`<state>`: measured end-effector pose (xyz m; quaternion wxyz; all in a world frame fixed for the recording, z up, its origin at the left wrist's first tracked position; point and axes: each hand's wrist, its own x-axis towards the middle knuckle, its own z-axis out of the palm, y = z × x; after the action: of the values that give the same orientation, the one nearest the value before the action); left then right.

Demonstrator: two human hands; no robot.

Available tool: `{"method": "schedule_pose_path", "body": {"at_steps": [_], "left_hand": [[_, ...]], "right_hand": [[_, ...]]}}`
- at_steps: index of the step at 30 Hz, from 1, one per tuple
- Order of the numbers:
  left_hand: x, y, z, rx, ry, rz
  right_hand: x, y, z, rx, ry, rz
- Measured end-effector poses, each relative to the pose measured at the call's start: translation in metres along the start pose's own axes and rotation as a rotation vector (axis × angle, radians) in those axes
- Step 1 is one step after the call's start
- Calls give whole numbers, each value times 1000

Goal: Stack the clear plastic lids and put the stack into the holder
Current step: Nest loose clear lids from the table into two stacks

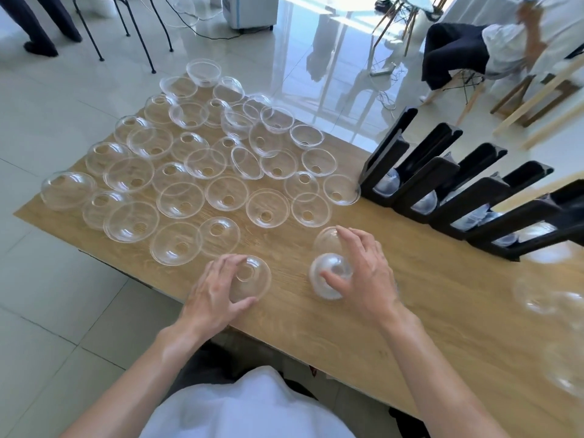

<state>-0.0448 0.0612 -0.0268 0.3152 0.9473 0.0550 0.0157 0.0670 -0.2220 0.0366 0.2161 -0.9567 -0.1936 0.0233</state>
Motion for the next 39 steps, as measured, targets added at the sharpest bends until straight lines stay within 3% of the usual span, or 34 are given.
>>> {"method": "schedule_pose_path", "body": {"at_steps": [6,13,18,22,28,34,39], "left_hand": [[21,51,19,-49,-41,146],[45,94,39,-30,-108,267],[67,119,51,-10,-137,302],[80,131,62,25,-151,311],[84,127,83,108,-305,258],[81,118,92,84,-284,255],[75,103,80,11,-285,253]], "right_hand": [[-48,63,-32,-21,61,252],[-66,90,-16,-19,38,356],[-65,87,7,-20,-87,355],[-68,89,14,31,-85,368],[-71,95,13,87,-125,431],[-72,94,7,108,-175,434],[-53,80,-11,54,-105,277]]}}
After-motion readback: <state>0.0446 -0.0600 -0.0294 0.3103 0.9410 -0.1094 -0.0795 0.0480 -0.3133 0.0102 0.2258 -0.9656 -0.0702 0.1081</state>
